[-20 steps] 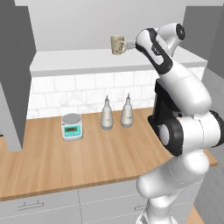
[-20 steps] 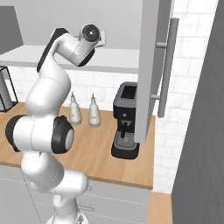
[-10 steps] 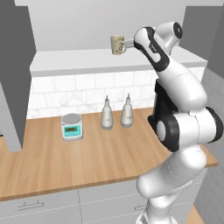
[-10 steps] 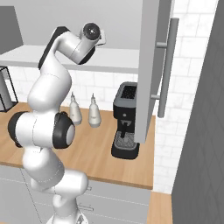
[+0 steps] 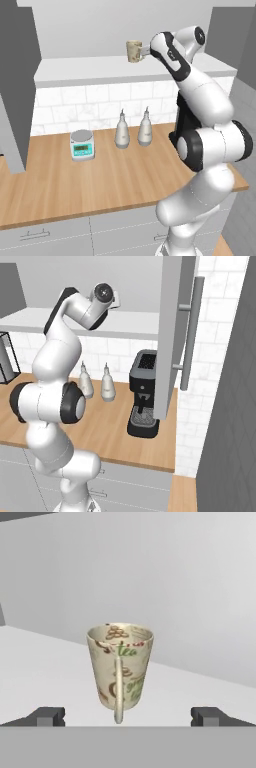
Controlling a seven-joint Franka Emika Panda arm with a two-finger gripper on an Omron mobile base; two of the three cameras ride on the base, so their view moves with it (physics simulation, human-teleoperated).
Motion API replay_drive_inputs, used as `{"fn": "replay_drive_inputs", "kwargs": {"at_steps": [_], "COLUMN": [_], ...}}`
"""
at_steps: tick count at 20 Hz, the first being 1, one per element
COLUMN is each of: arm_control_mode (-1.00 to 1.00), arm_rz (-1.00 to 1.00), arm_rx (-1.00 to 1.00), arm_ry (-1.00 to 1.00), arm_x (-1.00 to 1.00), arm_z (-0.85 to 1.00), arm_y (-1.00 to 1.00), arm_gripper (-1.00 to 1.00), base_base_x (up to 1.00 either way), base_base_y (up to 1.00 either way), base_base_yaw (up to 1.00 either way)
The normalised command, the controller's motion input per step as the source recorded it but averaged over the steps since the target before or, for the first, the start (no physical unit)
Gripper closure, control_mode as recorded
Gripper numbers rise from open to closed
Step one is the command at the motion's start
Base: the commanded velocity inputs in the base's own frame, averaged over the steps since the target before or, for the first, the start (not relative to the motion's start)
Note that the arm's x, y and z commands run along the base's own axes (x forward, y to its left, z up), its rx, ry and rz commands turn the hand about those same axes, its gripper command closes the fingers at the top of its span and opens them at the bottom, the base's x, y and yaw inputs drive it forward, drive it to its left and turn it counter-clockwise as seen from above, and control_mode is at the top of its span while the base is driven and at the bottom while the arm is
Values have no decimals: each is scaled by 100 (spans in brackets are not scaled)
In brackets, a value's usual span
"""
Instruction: Gather all objects into one cabinet and sort the glasses and bowls to opposite sides.
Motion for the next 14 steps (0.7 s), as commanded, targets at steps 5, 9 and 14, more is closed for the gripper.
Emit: {"fn": "replay_drive_inputs", "kwargs": {"at_steps": [5,9,14], "arm_control_mode": [-100,-100,-100], "arm_rz": [0,0,0], "arm_rx": [0,0,0], "arm_ry": [0,0,0], "arm_x": [33,17,6], "arm_z": [-7,-15,-13], "arm_y": [12,11,10], "arm_gripper": [-100,-100,-100], "base_base_x": [0,0,0], "base_base_y": [0,0,0], "base_base_yaw": [0,0,0]}}
